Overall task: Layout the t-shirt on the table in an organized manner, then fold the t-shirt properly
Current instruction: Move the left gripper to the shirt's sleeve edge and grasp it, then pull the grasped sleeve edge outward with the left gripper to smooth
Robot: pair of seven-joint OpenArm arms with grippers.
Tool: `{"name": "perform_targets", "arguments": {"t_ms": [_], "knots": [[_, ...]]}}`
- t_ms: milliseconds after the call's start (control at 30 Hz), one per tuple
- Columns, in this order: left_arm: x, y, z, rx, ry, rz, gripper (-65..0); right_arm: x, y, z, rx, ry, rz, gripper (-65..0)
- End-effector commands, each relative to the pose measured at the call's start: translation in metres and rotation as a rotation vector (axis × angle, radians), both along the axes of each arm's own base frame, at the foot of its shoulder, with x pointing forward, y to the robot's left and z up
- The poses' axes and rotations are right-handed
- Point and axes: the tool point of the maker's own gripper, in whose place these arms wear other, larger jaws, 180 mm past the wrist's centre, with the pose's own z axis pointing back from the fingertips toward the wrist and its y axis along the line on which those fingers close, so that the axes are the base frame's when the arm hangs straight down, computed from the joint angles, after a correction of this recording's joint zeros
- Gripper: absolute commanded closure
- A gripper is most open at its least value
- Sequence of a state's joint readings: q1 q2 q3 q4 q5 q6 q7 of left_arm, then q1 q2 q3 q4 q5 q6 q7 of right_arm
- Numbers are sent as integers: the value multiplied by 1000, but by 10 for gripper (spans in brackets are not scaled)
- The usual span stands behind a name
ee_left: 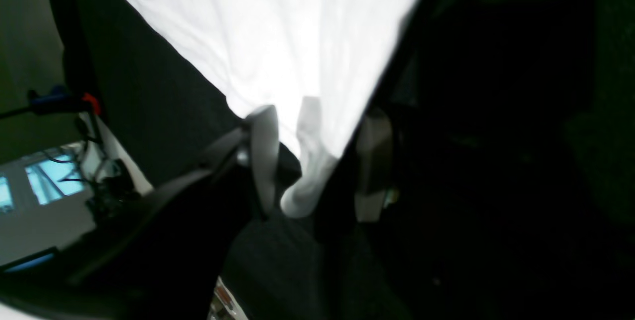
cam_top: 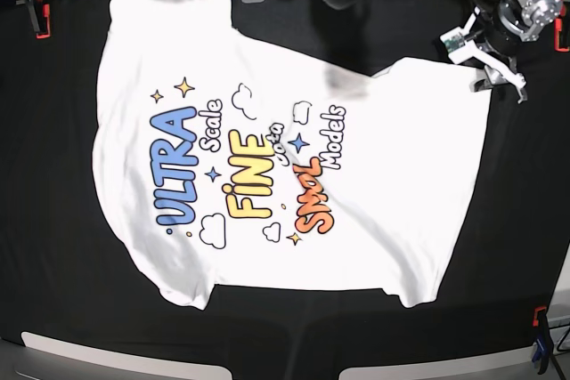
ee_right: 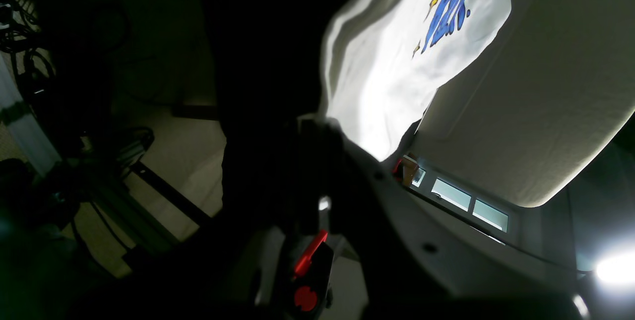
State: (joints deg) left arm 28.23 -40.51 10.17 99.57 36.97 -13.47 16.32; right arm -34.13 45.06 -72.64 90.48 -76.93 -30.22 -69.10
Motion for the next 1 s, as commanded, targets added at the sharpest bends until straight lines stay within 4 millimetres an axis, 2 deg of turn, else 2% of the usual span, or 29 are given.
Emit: {"name": "perform_targets", "arguments": {"t_ms": [0,200,367,533,667,833,967], "knots": [[3,4,4,0,-12,8,-195,-3,0,4,2,-5,8,0],[0,10,1,13,8,48,-4,-3,-1,4,0,-5,4,0],[-5,15,-1,2,39,114,0,-10,5,10,7,-13,41,0],[-11,-1,10,-57,47,134,0,-34,15,19,38,24,60,0],[-14,-14,25,-69,30,121,0,-44,10,27,27,33,36,0],[-15,-5,31,-13,34,171,0,-51,-2,33,-3,48,8,0],[-19,8,28,40,55,216,0,-55,1,38,15,62,-5,0]]}}
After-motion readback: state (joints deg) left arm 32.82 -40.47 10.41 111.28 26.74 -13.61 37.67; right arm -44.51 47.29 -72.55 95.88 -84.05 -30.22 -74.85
